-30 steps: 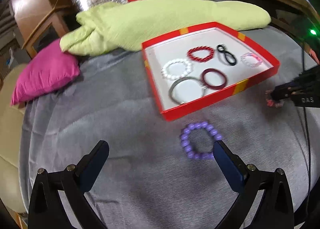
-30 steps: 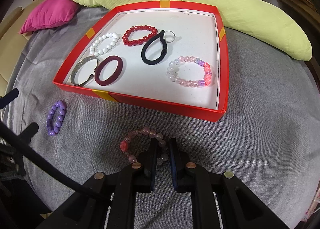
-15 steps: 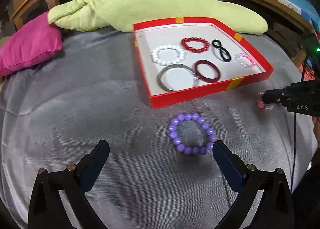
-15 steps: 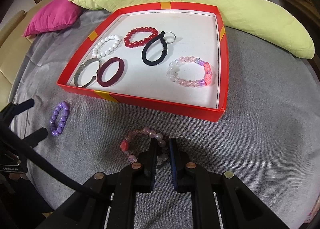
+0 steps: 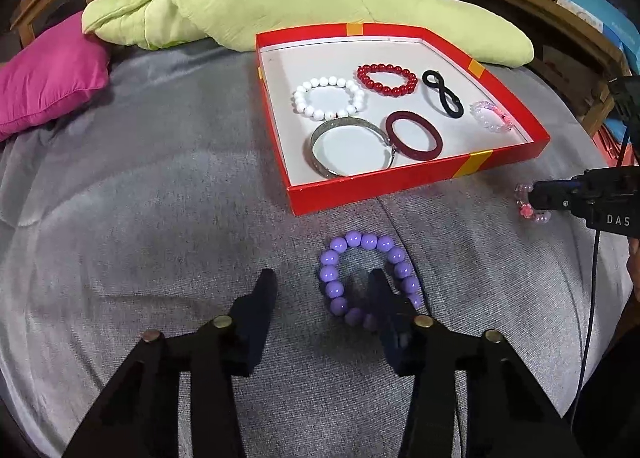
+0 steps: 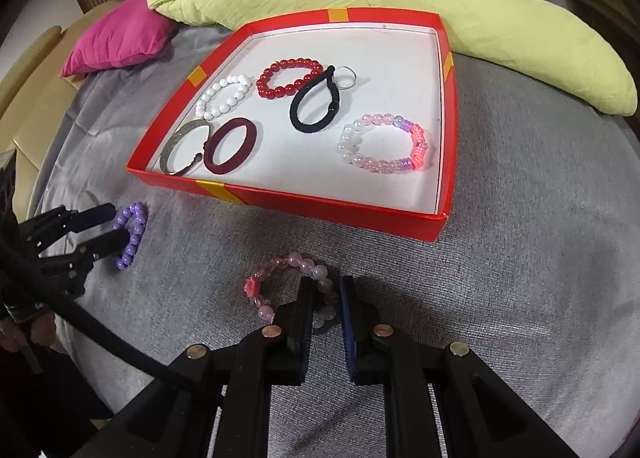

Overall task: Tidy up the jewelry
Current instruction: 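Grasp the pink bead bracelet with the right tool while the left tool approaches the purple bracelet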

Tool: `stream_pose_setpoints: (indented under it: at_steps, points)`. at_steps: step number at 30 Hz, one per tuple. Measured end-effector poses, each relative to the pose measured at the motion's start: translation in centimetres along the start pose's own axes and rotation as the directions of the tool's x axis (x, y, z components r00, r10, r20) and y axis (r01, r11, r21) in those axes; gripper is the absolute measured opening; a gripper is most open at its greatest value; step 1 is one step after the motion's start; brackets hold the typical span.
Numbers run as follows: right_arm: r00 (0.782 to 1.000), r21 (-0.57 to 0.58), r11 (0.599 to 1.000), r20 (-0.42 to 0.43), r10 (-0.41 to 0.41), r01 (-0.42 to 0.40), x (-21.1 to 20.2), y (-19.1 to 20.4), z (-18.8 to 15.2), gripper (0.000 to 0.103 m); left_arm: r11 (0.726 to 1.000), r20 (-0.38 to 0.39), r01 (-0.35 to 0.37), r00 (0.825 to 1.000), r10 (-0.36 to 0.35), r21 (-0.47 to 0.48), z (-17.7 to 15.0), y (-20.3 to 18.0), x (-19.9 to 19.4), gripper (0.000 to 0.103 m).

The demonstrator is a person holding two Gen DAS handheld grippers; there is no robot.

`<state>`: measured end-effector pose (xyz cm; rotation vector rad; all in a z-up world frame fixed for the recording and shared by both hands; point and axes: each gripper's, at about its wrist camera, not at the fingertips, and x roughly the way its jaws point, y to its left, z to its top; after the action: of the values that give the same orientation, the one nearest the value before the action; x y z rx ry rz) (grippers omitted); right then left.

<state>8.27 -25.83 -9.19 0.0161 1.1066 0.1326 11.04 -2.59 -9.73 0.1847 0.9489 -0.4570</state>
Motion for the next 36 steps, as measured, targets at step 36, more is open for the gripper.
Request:
stream_pose_setpoints:
  at_steps: [36]
  points:
    - [0.998,0.032,0.998,0.050,0.049,-0.051,-1.6,-0.9,0.0,0.014,0.997,0.018,-0.070,0.997,0.070,0.009,0.2,0.9,-0.8,0.039]
